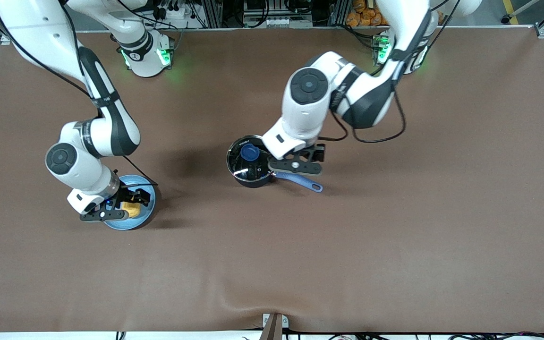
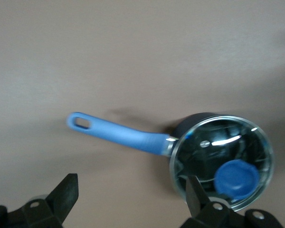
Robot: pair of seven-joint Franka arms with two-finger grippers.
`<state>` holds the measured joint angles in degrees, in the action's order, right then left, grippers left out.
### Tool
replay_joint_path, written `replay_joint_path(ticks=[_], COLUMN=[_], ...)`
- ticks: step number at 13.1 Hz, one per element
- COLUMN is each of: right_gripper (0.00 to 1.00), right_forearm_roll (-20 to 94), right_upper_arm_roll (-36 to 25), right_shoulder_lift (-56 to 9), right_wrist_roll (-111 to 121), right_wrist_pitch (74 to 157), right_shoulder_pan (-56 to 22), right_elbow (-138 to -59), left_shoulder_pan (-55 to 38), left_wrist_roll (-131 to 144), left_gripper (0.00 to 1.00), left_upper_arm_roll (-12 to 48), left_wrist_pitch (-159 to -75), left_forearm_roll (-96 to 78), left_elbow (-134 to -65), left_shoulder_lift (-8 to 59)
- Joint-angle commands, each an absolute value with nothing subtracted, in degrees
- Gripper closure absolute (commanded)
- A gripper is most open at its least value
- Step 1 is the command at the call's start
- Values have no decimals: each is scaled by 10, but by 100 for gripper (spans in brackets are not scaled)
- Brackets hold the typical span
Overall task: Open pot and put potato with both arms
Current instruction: 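Move the right gripper to the potato while the left gripper reaches the lid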
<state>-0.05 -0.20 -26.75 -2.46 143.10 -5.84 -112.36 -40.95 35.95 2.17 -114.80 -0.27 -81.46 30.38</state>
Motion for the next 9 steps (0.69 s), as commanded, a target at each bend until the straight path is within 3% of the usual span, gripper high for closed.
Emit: replay_joint_path(ticks=[1, 9], right_gripper=[0, 0], right_forearm_roll=[1, 0], right_upper_arm_roll=[-1, -1], right_shoulder_lift=[-270, -301], right_wrist_roll=[-22, -22], right_wrist_pitch=[1435, 1454], right_shoulder_pan=[-46, -33], right_elbow=[-1122, -1124], left_shoulder_pan=[-442, -485], left_wrist_roll=[470, 837], left_gripper=[0, 0], left_upper_arm_roll=[12, 11], left_wrist_pitch=[-1172, -1198], left_forearm_roll=[3, 2], left_elbow=[-795, -744], left_shoulder_lift=[332, 395])
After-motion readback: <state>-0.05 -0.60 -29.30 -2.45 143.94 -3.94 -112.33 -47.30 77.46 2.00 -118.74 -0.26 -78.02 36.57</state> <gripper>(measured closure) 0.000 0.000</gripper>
